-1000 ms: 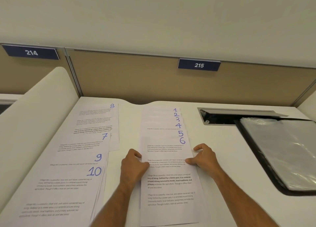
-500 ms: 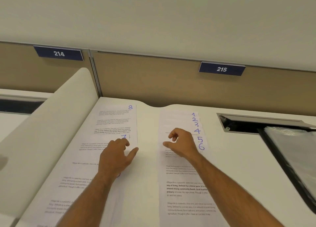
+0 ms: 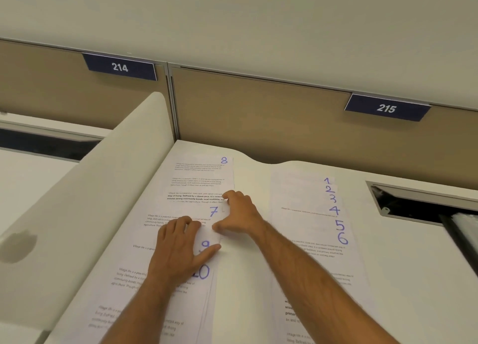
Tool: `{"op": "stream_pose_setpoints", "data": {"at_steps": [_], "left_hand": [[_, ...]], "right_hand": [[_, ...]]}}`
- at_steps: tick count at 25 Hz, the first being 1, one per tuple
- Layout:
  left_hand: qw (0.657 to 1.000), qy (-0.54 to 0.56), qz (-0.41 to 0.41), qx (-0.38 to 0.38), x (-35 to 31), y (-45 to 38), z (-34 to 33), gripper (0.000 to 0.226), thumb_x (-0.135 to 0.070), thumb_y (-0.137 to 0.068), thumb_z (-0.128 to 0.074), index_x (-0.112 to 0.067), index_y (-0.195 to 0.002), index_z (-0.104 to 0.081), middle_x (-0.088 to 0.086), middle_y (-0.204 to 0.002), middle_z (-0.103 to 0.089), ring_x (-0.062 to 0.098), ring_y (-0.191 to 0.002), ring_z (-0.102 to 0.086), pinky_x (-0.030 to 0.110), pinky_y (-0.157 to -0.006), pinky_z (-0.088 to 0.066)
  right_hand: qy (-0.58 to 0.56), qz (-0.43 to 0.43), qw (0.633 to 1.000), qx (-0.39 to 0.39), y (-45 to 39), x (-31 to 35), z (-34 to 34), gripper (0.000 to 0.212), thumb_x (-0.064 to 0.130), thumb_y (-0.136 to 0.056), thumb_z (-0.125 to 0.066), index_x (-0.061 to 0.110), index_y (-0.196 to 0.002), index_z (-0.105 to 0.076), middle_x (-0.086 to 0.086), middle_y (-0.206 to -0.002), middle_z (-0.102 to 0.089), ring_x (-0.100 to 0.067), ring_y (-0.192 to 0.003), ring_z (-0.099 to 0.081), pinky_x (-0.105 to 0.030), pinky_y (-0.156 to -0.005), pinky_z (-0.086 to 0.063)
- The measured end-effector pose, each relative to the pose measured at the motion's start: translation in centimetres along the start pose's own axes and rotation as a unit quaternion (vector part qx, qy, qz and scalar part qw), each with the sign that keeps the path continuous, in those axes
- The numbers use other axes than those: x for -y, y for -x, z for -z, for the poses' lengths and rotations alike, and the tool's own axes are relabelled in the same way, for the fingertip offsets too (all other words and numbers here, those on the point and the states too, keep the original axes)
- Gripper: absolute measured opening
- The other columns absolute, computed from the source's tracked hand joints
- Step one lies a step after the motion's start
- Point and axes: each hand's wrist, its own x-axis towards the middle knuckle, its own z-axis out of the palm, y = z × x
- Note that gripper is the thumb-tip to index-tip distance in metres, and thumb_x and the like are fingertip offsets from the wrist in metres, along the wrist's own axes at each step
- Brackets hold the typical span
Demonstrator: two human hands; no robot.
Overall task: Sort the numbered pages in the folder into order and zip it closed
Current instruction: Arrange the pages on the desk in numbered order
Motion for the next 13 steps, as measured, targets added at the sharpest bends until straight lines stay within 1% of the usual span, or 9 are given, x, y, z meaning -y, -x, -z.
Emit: {"op": "stream_pose_setpoints", "data": {"at_steps": [2, 4, 6, 8, 10, 11, 12, 13], "left_hand": [[1.0, 0.0, -0.001, -0.001, 0.1, 0.1, 0.0, 0.064, -0.078, -0.082, -0.044, -0.023, -0.107, -0.062, -0.003, -0.109, -0.055, 0.021, -0.101, -0.052, 0.037, -0.09, -0.039], [1.0, -0.005, -0.002, -0.002, 0.2, 0.1, 0.0, 0.062, -0.078, -0.082, -0.045, -0.023, -0.106, -0.062, -0.003, -0.109, -0.055, 0.02, -0.101, -0.052, 0.037, -0.09, -0.04], [1.0, -0.007, -0.003, 0.002, 0.2, 0.1, 0.1, 0.062, -0.078, -0.082, -0.044, -0.024, -0.106, -0.062, -0.003, -0.109, -0.055, 0.02, -0.101, -0.052, 0.037, -0.09, -0.04], [1.0, -0.012, -0.001, 0.007, 0.2, 0.1, 0.1, 0.063, -0.079, -0.082, -0.043, -0.024, -0.107, -0.061, -0.003, -0.109, -0.055, 0.02, -0.101, -0.052, 0.037, -0.089, -0.04], [1.0, -0.016, -0.003, 0.008, 0.2, 0.1, 0.1, 0.063, -0.08, -0.082, -0.042, -0.025, -0.106, -0.062, -0.003, -0.108, -0.055, 0.019, -0.099, -0.053, 0.037, -0.088, -0.041], [1.0, -0.018, -0.006, 0.006, 0.2, 0.1, 0.1, 0.063, -0.08, -0.082, -0.041, -0.025, -0.106, -0.062, -0.004, -0.106, -0.055, 0.019, -0.098, -0.053, 0.036, -0.088, -0.041], [1.0, -0.02, -0.012, 0.004, 0.2, 0.1, 0.2, 0.063, -0.08, -0.083, -0.041, -0.025, -0.105, -0.062, -0.004, -0.104, -0.055, 0.019, -0.097, -0.053, 0.036, -0.087, -0.041], [1.0, -0.022, -0.017, 0.003, 0.2, 0.0, 0.3, 0.063, -0.08, -0.083, -0.04, -0.025, -0.104, -0.062, -0.005, -0.103, -0.055, 0.018, -0.095, -0.053, 0.036, -0.086, -0.041]], "right_hand": [[0.013, -0.002, 1.0, 0.016, -0.8, 0.7, -0.5, 0.096, 0.045, -0.063, -0.087, 0.023, -0.143, -0.038, -0.001, -0.135, -0.049, -0.022, -0.124, -0.046, -0.041, -0.103, -0.045], [0.02, -0.012, 0.999, 0.028, -1.2, 1.2, -1.0, 0.093, 0.047, -0.062, -0.087, 0.024, -0.139, -0.04, 0.001, -0.131, -0.051, -0.022, -0.121, -0.048, -0.041, -0.101, -0.045], [0.035, -0.019, 0.999, 0.034, -1.5, 1.4, -1.5, 0.081, 0.049, -0.061, -0.087, 0.028, -0.128, -0.047, 0.003, -0.126, -0.054, -0.02, -0.117, -0.049, -0.041, -0.099, -0.046], [0.016, -0.029, 0.999, 0.031, -1.6, 1.4, -1.6, 0.064, 0.049, -0.06, -0.088, 0.033, -0.111, -0.052, 0.004, -0.12, -0.055, -0.019, -0.113, -0.05, -0.039, -0.097, -0.045], [-0.015, -0.043, 0.999, 0.016, -1.5, 1.5, -1.4, 0.053, 0.048, -0.06, -0.089, 0.034, -0.094, -0.051, 0.005, -0.113, -0.057, -0.018, -0.109, -0.053, -0.04, -0.095, -0.046], [-0.024, -0.047, 0.999, 0.009, -1.5, 1.6, -1.4, 0.051, 0.047, -0.061, -0.09, 0.033, -0.09, -0.05, 0.006, -0.11, -0.057, -0.017, -0.106, -0.054, -0.04, -0.095, -0.047], [-0.03, -0.049, 0.998, 0.007, -1.4, 1.6, -1.5, 0.051, 0.046, -0.062, -0.09, 0.032, -0.091, -0.049, 0.006, -0.11, -0.057, -0.017, -0.105, -0.055, -0.04, -0.095, -0.047], [-0.034, -0.047, 0.998, 0.009, -1.4, 1.6, -1.6, 0.055, 0.045, -0.063, -0.09, 0.031, -0.099, -0.05, 0.006, -0.112, -0.057, -0.017, -0.106, -0.055, -0.04, -0.096, -0.046]]}}
